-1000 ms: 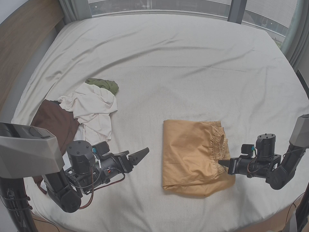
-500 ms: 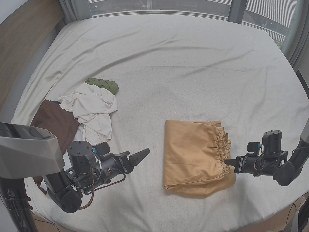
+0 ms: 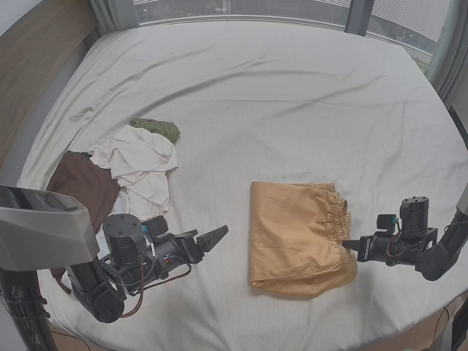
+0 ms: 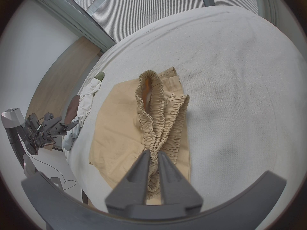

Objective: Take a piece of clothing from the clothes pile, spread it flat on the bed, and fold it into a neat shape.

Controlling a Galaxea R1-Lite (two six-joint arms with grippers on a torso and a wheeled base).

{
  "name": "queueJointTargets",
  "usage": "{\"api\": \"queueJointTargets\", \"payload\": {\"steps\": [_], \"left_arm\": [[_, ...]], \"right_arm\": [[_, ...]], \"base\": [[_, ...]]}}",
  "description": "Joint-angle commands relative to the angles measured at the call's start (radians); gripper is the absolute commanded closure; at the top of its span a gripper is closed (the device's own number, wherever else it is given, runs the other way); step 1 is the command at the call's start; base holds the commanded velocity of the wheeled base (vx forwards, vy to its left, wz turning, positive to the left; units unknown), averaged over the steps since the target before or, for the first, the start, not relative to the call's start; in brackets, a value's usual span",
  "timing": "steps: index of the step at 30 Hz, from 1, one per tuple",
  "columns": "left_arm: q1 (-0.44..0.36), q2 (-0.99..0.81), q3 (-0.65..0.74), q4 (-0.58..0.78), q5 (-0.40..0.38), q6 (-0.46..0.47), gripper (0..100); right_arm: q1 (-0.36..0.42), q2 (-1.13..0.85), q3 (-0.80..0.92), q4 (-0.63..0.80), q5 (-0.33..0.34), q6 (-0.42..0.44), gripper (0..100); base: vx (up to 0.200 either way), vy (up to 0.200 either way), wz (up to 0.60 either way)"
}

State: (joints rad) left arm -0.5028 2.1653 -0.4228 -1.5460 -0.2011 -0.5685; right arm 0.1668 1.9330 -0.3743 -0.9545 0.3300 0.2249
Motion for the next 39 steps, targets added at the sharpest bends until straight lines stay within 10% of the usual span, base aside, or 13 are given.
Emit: {"api": "queueJointTargets", "payload": {"steps": [1,26,39], "left_arm": [[0.0,0.001,-0.001,0.0,0.0,0.001,0],[0.012,-0.009,0.002,-0.002,0.002,0.007,0],[0.076,-0.01,0.047,-0.002,0.0,0.206,0]], "right_arm": [[-0.001,0.006,-0.003,-0.001,0.001,0.002,0],[-0.018,0.092,-0.008,-0.004,0.044,0.008,0],[-0.007,0.112,-0.025,-0.056,0.155,0.134,0]], "base": [[0.0,0.0,0.0],[0.0,0.0,0.0],[0.0,0.0,0.0]]}}
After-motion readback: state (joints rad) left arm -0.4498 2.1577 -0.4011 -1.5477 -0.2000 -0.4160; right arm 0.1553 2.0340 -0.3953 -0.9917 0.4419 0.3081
